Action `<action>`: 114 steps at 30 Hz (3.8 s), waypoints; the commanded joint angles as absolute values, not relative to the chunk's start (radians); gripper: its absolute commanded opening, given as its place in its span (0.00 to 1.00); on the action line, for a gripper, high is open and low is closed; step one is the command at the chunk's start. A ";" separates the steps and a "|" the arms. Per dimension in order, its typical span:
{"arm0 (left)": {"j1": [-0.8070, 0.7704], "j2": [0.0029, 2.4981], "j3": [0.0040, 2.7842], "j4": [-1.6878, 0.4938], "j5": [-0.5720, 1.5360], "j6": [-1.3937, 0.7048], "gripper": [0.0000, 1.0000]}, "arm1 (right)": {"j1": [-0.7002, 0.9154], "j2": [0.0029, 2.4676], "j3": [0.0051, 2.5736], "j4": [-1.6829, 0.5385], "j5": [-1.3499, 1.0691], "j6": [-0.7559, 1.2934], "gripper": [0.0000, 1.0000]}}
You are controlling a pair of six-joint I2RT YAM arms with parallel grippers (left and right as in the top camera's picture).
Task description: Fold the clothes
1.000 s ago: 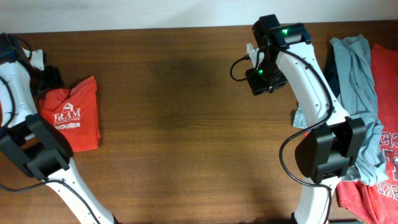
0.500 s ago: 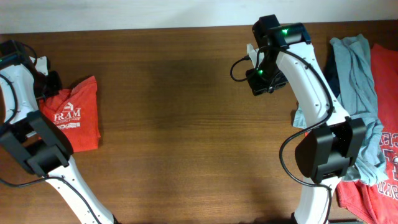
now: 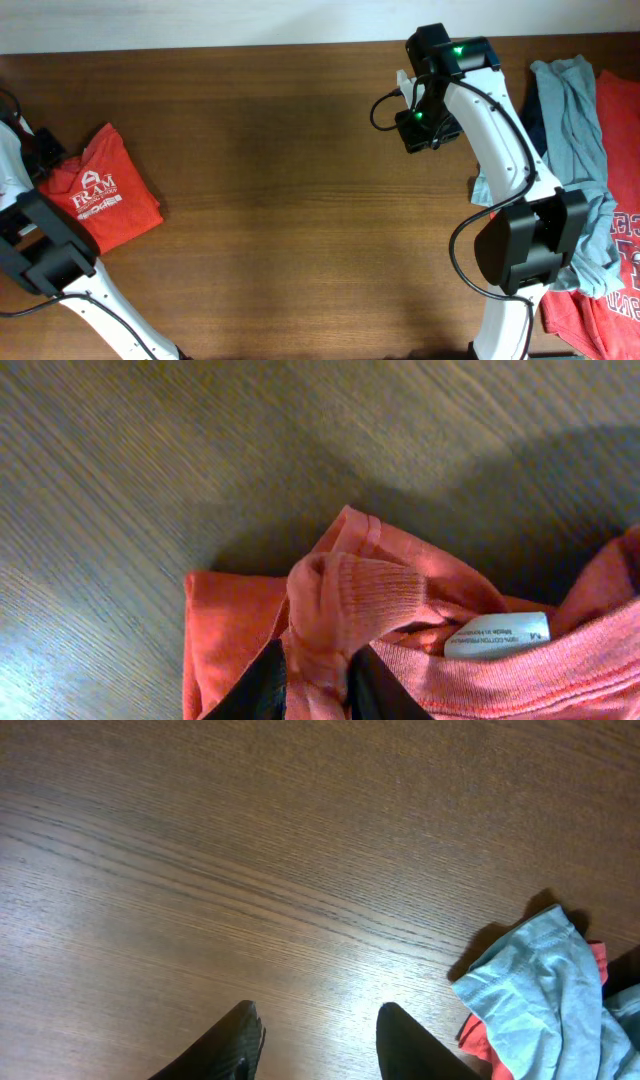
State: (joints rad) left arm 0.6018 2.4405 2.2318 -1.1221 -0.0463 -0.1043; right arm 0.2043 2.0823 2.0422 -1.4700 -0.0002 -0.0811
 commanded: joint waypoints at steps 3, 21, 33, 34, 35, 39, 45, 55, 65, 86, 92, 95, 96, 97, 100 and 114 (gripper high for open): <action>0.597 2.399 2.204 -1.178 -0.156 -0.129 0.22 | 0.196 2.083 2.048 -1.470 0.005 -0.072 0.43; 0.610 2.257 2.207 -1.299 0.064 -0.234 0.64 | 0.196 2.083 2.047 -1.470 0.005 -0.073 0.43; 0.601 2.276 1.967 -1.141 0.129 -0.118 0.56 | 0.196 2.083 2.047 -1.471 0.005 -0.073 0.43; 0.604 2.276 1.942 -1.110 0.142 -0.105 0.56 | 0.196 2.083 2.047 -1.471 0.005 -0.073 0.43; 0.609 2.276 1.916 -1.080 0.152 -0.103 0.55 | 0.196 2.083 2.047 -1.472 0.005 -0.073 0.43; 0.650 2.276 1.864 -1.019 0.133 -0.104 0.55 | 0.196 2.083 2.047 -1.478 0.005 -0.073 0.43; 0.697 2.276 1.845 -1.006 0.107 -0.104 0.60 | 0.196 2.083 2.047 -1.478 0.005 -0.072 0.43; 0.665 2.291 1.815 -0.951 0.108 -0.103 0.65 | 0.196 2.083 2.047 -1.490 0.005 -0.070 0.43; 0.645 2.311 1.815 -0.935 0.117 -0.022 0.71 | 0.196 2.083 2.047 -1.493 0.005 -0.070 0.43; 0.382 2.418 1.905 -0.976 0.085 0.255 0.79 | 0.196 2.083 2.047 -1.504 0.005 -0.070 0.44; 0.382 2.385 2.292 -1.256 0.050 0.221 0.99 | 0.196 2.083 2.047 -1.504 0.005 -0.069 0.45; 0.374 2.347 2.423 -1.346 -0.042 0.189 0.99 | 0.194 2.080 2.048 -1.499 0.005 -0.050 0.46; 0.370 2.331 2.451 -1.372 -0.049 0.175 0.99 | 0.189 2.078 2.048 -1.493 0.004 -0.041 0.47; 0.361 2.309 2.473 -1.398 -0.049 0.154 0.99 | 0.184 2.076 2.048 -1.485 0.005 -0.030 0.47; 0.299 2.232 2.479 -1.445 -0.054 0.142 0.99 | 0.144 2.071 2.082 -1.459 -0.020 -0.006 0.49; 0.015 2.183 2.479 -1.588 0.016 0.143 0.99 | 0.072 2.033 2.168 -1.411 -0.096 -0.002 0.98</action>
State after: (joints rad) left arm 0.0143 2.2143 2.4645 -1.5280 0.0113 0.1555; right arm 0.0818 2.0819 2.1395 -1.3991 -0.0845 -0.0158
